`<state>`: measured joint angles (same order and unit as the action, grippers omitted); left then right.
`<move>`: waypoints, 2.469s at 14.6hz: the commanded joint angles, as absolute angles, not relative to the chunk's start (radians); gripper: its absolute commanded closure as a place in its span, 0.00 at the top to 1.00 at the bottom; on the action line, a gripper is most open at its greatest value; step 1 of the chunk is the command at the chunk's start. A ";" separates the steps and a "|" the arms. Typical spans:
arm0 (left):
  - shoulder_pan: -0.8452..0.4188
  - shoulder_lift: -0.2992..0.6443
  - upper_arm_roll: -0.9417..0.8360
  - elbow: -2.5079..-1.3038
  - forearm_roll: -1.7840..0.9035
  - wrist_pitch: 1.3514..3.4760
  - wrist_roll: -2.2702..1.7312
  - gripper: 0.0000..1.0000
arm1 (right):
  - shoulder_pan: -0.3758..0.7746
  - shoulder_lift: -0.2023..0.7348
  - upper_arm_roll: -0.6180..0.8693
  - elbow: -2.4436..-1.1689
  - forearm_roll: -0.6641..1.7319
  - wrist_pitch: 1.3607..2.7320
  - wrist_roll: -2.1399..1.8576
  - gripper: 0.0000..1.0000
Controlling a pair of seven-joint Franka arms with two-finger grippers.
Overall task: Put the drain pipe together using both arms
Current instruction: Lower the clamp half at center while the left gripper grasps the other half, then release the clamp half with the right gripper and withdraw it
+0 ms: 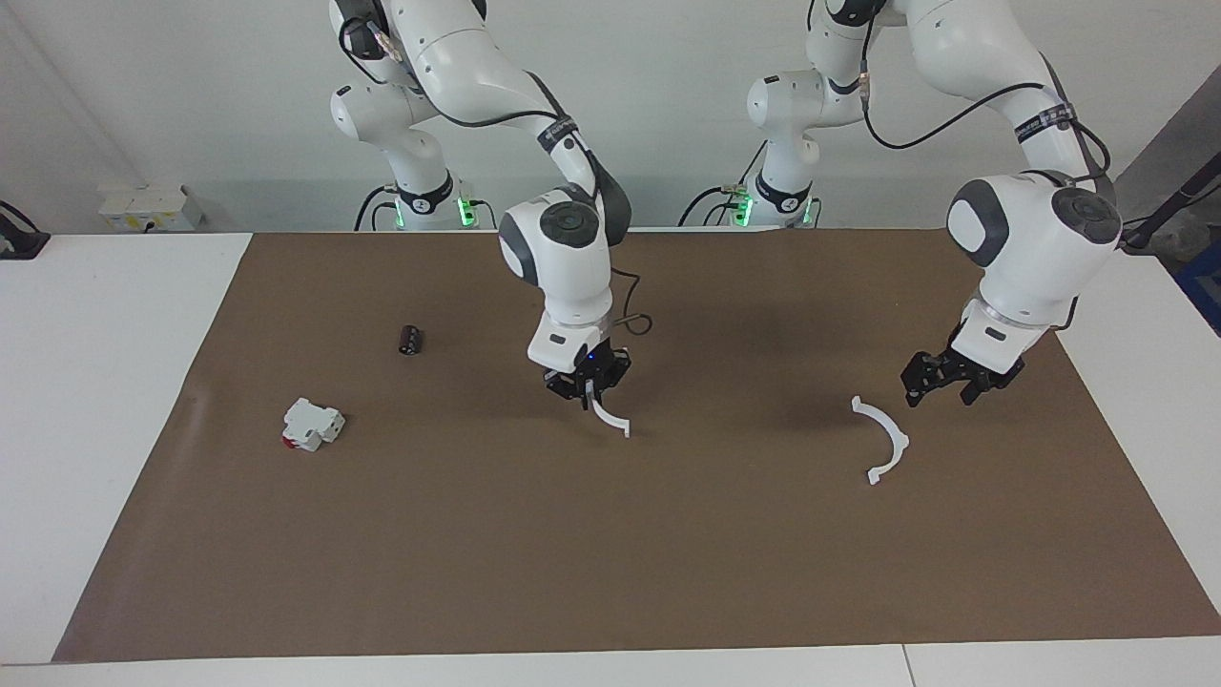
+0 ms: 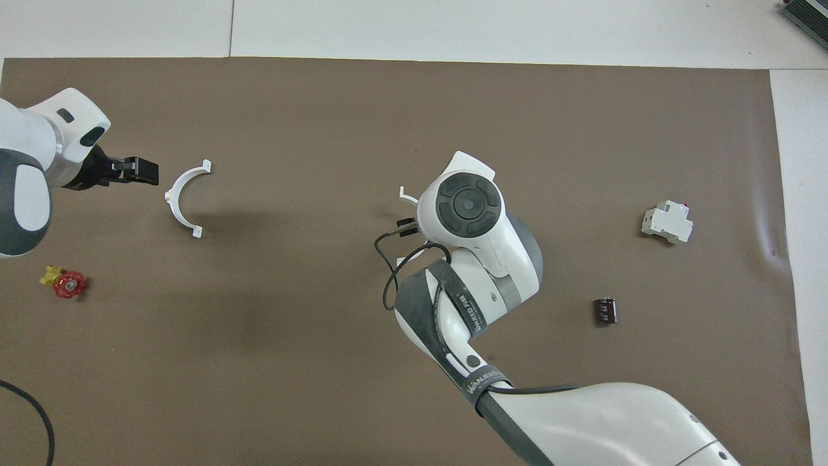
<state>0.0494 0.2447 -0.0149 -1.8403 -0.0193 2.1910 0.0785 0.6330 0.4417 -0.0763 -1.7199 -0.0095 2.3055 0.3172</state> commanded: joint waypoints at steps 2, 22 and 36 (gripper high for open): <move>0.069 0.250 -0.023 -1.922 -0.005 2.287 0.071 0.82 | 0.657 0.477 -0.078 -1.707 -0.101 2.339 0.405 0.00; 0.064 0.380 -0.025 -1.927 -0.011 2.448 0.081 0.67 | 0.672 0.483 -0.072 -1.772 -0.118 2.470 0.428 1.00; -0.064 0.308 -0.018 -1.936 -0.002 2.352 0.042 0.00 | 0.266 0.059 -0.084 -1.741 -0.080 1.903 0.359 1.00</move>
